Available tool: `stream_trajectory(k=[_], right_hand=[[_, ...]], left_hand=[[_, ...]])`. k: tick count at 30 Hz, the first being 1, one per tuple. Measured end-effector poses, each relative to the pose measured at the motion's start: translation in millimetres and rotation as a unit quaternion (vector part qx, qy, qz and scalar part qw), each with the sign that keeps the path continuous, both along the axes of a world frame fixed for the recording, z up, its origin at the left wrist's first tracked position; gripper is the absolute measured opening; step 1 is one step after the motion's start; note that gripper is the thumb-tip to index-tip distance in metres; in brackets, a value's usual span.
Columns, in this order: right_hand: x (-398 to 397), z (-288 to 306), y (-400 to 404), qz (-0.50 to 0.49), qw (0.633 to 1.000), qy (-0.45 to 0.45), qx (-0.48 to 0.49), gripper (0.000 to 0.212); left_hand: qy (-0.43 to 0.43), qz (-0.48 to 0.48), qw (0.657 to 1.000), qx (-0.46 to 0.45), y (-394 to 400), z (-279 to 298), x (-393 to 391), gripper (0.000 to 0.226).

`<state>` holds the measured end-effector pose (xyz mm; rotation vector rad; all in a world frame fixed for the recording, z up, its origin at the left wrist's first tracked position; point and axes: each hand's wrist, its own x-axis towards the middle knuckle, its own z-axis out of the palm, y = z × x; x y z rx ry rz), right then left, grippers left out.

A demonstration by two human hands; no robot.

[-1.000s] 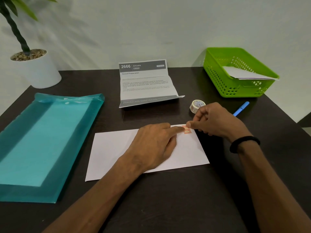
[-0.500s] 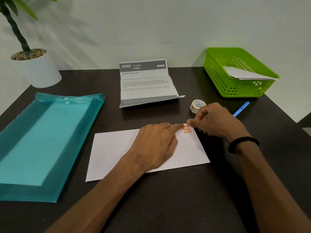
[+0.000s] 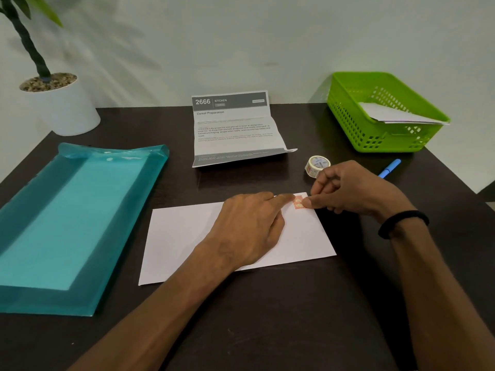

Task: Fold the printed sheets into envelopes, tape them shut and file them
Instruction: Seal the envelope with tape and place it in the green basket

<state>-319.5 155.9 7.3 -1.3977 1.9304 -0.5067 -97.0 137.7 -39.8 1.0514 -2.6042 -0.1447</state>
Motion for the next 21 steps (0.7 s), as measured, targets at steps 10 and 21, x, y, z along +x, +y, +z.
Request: stream_trajectory(k=[10, 21], right_hand=[[2.1, -4.4, 0.2, -0.007, 1.000, -0.023, -0.016, 0.042], [-11.1, -2.8, 2.7, 0.049, 0.998, -0.046, 0.007, 0.045]], left_hand=[[0.012, -0.010, 1.000, -0.017, -1.4, -4.0, 1.0, 0.047], [0.087, -0.009, 0.996, 0.006, -6.1, -3.1, 12.9, 0.035]])
